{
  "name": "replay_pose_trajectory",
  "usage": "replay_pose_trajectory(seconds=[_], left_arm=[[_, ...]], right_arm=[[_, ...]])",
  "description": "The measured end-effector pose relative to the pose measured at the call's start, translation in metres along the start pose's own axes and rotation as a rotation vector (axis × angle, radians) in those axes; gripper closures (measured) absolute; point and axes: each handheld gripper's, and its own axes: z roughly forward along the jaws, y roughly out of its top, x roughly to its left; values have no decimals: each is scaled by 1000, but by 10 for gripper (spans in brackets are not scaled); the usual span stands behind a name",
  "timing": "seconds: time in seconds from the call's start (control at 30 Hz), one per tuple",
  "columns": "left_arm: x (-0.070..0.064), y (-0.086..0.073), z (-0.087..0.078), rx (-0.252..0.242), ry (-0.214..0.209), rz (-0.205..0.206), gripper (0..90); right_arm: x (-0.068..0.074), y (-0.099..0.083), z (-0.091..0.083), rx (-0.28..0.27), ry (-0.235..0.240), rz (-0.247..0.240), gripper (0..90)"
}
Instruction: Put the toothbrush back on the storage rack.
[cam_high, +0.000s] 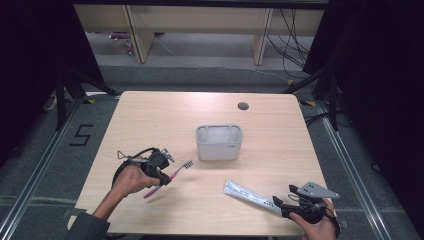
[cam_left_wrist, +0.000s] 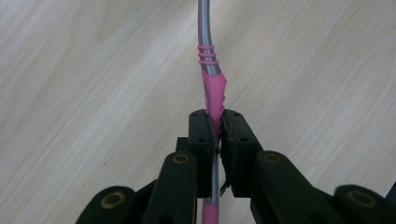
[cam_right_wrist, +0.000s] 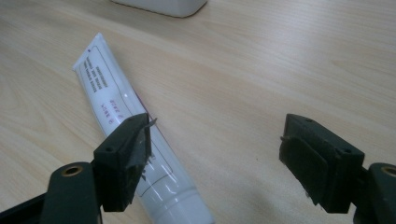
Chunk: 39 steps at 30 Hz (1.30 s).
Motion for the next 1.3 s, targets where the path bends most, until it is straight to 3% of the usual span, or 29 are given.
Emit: replay_pose_trajectory(seconds=[0.07,0.17,0.23,0.37,0.57,0.63,0.67,0.7,0.8,0.87,0.93,0.97,1.07,1.13,1.17,1.23,1.3], left_arm=[[1,-1,-5,-38,-7,-8,822],[1,-3,-12,-116,-31,-40,822],[3,-4,-19,-152,-46,-42,822],[7,-6,-27,-206,-43,-38,822],[6,-6,-35,-332,-38,-71,822],[6,-5,-37,-360,-38,-81,822],[6,-5,-38,-385,-32,-84,822],[6,-4,-39,-412,-39,-91,822],[7,-1,-45,-492,-47,-131,822],[7,1,-49,-530,-32,-137,822],[6,4,-51,-552,-38,-146,822],[5,6,-52,-568,-26,-142,822],[2,12,-53,-601,-25,-153,822],[2,16,-54,-617,-21,-149,822],[1,18,-54,-630,-21,-152,822],[1,22,-54,-652,-23,-157,822],[1,24,-55,-659,-21,-160,822]], right_arm=[[1,-1,1,6,18,24,252],[-1,0,0,-5,-7,-4,252],[0,-1,1,4,4,16,252],[-1,0,0,-4,-11,1,252],[-1,-1,1,-2,-8,8,252],[2,-1,0,5,3,43,252],[-1,0,0,-2,-4,6,252],[-1,0,0,-2,-5,5,252],[2,-1,0,8,5,49,252],[-1,-1,0,-2,-4,8,252],[-1,-1,0,-2,-4,7,252],[0,-1,0,8,7,33,252],[-1,-1,0,-6,-14,3,252],[2,-1,0,3,-1,39,252],[0,-1,0,-6,-8,8,252],[-1,0,0,-2,-3,9,252],[2,-1,-1,13,7,49,252]])
